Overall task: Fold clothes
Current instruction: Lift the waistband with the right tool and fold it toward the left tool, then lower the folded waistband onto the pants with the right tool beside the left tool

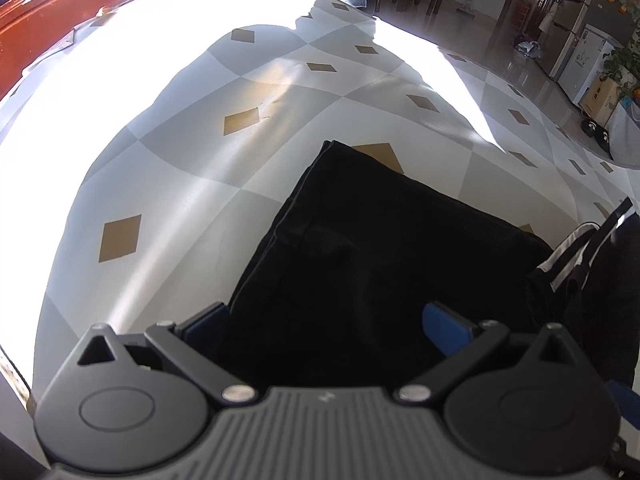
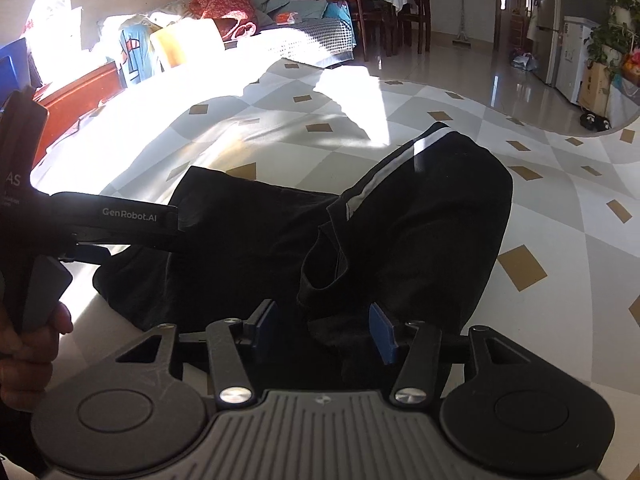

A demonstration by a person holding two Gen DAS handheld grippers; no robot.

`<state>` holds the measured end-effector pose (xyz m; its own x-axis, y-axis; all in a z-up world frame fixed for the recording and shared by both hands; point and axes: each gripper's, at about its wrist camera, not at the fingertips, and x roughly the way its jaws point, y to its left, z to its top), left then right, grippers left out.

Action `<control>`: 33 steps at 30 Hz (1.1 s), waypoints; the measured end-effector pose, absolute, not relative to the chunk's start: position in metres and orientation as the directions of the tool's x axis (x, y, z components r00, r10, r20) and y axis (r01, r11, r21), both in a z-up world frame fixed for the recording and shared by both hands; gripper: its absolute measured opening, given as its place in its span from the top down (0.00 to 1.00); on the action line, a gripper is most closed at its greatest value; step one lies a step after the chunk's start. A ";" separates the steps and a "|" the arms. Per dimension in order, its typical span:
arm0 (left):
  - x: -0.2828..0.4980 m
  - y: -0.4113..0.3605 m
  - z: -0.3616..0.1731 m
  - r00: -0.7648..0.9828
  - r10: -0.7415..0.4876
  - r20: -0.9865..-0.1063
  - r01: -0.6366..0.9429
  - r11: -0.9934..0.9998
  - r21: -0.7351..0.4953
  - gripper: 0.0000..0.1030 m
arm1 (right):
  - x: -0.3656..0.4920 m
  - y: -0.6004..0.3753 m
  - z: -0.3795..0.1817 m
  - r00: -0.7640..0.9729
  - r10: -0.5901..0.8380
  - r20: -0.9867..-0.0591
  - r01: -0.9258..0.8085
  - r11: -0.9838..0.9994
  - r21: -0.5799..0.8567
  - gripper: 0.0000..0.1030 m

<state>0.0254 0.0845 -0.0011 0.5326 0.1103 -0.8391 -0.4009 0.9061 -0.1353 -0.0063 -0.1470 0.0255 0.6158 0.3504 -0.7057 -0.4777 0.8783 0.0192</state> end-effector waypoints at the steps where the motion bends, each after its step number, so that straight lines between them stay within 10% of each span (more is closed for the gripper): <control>1: 0.025 0.084 -0.001 0.532 0.110 -0.839 -0.399 0.907 -0.135 0.00 | -0.008 -0.145 0.025 0.621 0.343 -0.705 -0.486 0.874 -0.004 0.51; 27: 0.021 0.094 -0.007 0.510 0.115 -0.852 -0.432 0.891 -0.138 0.00 | 0.012 -0.109 -0.011 0.709 0.251 -0.659 -0.465 0.869 -0.169 0.47; 33: 0.021 0.097 -0.008 0.506 0.112 -0.855 -0.438 0.887 -0.143 0.00 | 0.012 -0.109 -0.018 0.721 0.239 -0.650 -0.456 0.870 -0.186 0.61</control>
<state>0.0208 0.0970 -0.0078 0.5057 0.1124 -0.8553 -0.4383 0.8875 -0.1425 0.0118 -0.1094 -0.0180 0.7210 0.2389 -0.6505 -0.4564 0.8701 -0.1863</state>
